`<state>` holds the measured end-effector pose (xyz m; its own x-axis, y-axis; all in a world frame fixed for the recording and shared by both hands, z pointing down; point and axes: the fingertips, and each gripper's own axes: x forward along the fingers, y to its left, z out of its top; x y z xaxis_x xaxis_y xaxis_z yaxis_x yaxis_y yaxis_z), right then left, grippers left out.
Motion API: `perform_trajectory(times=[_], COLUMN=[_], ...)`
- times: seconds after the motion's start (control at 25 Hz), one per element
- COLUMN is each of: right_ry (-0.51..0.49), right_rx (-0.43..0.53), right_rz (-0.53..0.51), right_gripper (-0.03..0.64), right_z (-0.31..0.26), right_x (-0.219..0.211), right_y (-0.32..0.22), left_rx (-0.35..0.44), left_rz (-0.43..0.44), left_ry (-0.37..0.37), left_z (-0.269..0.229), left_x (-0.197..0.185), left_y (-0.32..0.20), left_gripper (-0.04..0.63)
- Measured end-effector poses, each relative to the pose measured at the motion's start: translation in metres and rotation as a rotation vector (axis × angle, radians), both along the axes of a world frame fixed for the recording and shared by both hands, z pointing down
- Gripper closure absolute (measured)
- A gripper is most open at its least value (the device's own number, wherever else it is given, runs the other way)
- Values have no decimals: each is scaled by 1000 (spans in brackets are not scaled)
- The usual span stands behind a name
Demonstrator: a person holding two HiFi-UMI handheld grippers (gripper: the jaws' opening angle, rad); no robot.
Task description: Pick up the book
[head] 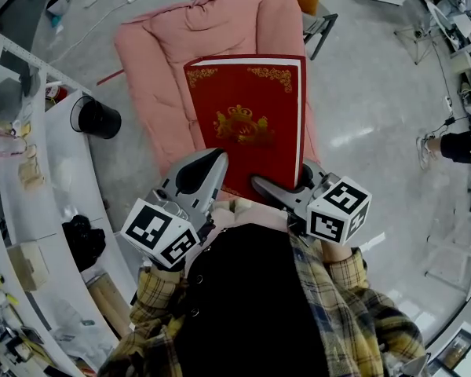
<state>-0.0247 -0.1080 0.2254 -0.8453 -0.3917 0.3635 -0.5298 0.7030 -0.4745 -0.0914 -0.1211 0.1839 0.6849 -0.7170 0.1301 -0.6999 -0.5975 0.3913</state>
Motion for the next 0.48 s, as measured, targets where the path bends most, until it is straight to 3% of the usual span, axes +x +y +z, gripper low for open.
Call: perform_trajectory(times=[0.48], right_ry=[10], right_rx=[-8], right_rz=[-14], right_gripper=[359], right_z=[2], right_x=[2], right_y=[-1], left_rx=[-10], left_rz=[-11], left_ry=[-6], left_z=[1], left_x=[0], left_y=[-3], left_gripper=[591])
